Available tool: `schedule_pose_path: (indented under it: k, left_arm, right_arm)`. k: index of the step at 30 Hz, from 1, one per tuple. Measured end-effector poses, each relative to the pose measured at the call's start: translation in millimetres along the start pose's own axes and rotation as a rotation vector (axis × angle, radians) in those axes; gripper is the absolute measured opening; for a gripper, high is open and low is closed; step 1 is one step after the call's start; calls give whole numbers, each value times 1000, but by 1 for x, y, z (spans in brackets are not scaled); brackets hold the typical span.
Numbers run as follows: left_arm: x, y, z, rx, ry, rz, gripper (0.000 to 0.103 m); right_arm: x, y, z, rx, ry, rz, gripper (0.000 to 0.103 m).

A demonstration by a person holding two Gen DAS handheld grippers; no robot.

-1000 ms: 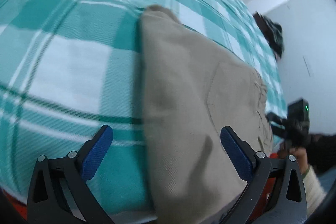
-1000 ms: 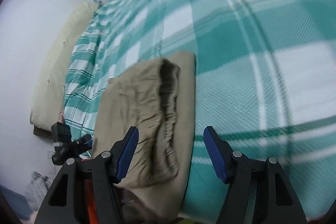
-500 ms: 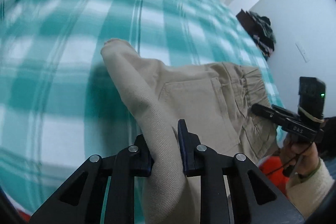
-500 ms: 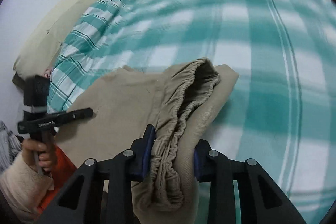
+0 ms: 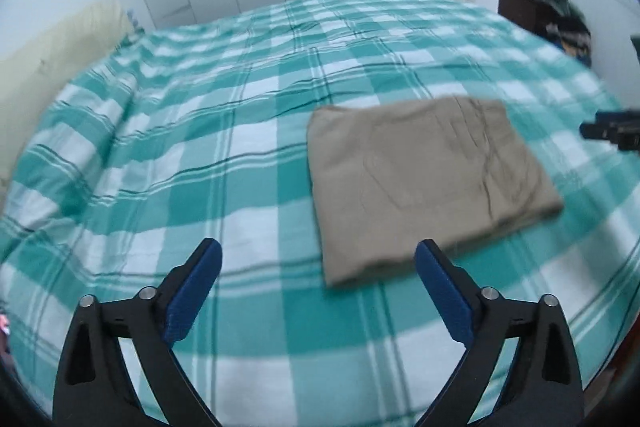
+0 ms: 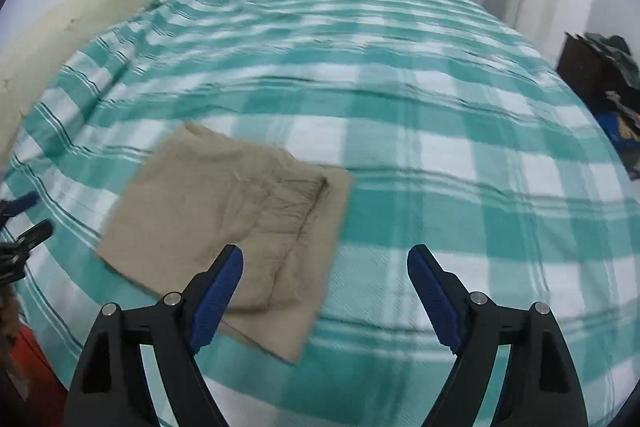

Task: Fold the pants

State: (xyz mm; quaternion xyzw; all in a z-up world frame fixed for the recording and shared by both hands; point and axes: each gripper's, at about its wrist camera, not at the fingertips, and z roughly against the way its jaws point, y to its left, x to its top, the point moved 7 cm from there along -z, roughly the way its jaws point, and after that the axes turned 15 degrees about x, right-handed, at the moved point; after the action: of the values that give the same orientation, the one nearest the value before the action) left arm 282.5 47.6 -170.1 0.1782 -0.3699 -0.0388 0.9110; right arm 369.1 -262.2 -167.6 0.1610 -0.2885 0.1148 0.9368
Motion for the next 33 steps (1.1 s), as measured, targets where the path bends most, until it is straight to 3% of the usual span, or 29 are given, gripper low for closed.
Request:
schedule_pose_path:
  k: [6,11,13,21,28,33]
  left_arm:
    - [-13,10,56,46,20,92,100]
    - [-24,28,91,189,35,127,100]
    - [-30,30,103,206,35,123,100]
    - [-55,27,136,42,115,186,100]
    - [-64,25,147,15,152,170,100]
    - [-69,24,156,-18,175,172,100]
  right_arm:
    - [-57,25,40,4,-36,-7,87]
    - [-83,77,90,44,-131,18,98]
    - [-90,93,102,45,-150,27,100]
    - [-120,137,127,12,-104,54,102]
    - [-133,156,145,46,-79,39,102]
    - [-143,162,149,36,-10,3,102]
